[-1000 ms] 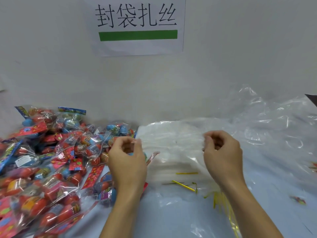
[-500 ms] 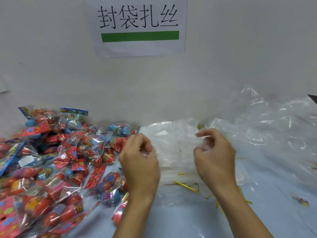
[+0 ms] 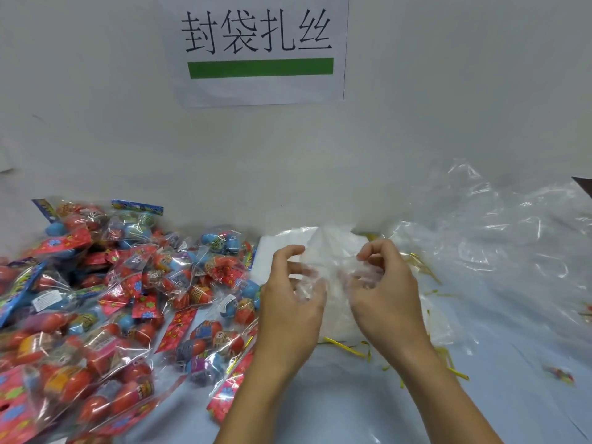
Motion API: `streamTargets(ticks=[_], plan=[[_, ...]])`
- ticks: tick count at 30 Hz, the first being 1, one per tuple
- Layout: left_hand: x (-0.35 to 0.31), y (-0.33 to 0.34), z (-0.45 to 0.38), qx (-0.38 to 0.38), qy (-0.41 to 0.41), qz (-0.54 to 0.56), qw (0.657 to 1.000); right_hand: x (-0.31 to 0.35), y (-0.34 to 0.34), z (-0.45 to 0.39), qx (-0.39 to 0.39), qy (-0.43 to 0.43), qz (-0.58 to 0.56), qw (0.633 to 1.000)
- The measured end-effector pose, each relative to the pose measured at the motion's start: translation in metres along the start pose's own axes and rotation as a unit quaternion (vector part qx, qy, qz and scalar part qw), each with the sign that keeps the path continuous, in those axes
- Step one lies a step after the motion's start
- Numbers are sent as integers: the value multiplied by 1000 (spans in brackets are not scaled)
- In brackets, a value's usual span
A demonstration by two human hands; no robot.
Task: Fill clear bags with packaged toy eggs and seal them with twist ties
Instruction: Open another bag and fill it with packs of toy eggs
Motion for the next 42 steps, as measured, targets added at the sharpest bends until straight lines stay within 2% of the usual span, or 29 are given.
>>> streamTargets(ticks=[2, 5, 6, 8, 12, 14, 20, 22, 24, 26, 28, 33, 36, 39, 42], plan=[[0, -7, -2, -67, 4, -37, 997, 0, 1, 1, -7, -2, 36, 999], [-2, -25, -3, -181, 8, -81, 980, -1, -16, 0, -139, 4, 67, 988], [-4, -27, -3, -187, 18, -90, 978, -1, -20, 0, -173, 4, 64, 983], [-5, -22, -3, -145, 36, -94, 984, 1, -22, 0, -192, -7, 62, 979], [-1, -8, -1, -4, 18, -35, 999, -3, -18, -4, -143, -1, 59, 988], [2, -5, 0, 20, 17, -44, 999, -5, -16, -5, -125, 10, 27, 992], [4, -13, -4, -62, 8, -101, 993, 0, 1, 1, -31, -32, 40, 998], [-2, -20, -3, -122, 32, -145, 981, -3, -2, 1, -75, -26, 78, 994], [-11, -24, 1, -184, 70, -177, 964, -2, -9, 3, -151, -19, 93, 984], [-18, -23, 4, -216, 96, -199, 951, 1, -12, 5, -196, -30, 104, 975], [-17, -22, 3, -198, 95, -189, 957, 1, -13, 3, -190, -31, 113, 975], [0, -13, -1, -29, 35, -76, 996, -7, -13, -3, -134, 17, 35, 990], [2, -4, 0, 18, 38, -77, 996, -8, -2, -1, -38, 16, 78, 996], [0, -6, -2, -35, 63, -86, 994, -12, 7, 1, 15, 40, 159, 986], [1, -21, -4, -142, 52, -19, 988, -13, -5, -1, -79, 47, 203, 975]])
Point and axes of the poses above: each hand's wrist, its own z-axis away from the middle knuckle, its own y-axis out of the palm, x = y × z, the point moved 4 cm from there along -z, towards the middle knuckle, and after that the axes turned 5 degrees about y, right-handed, at the moved point
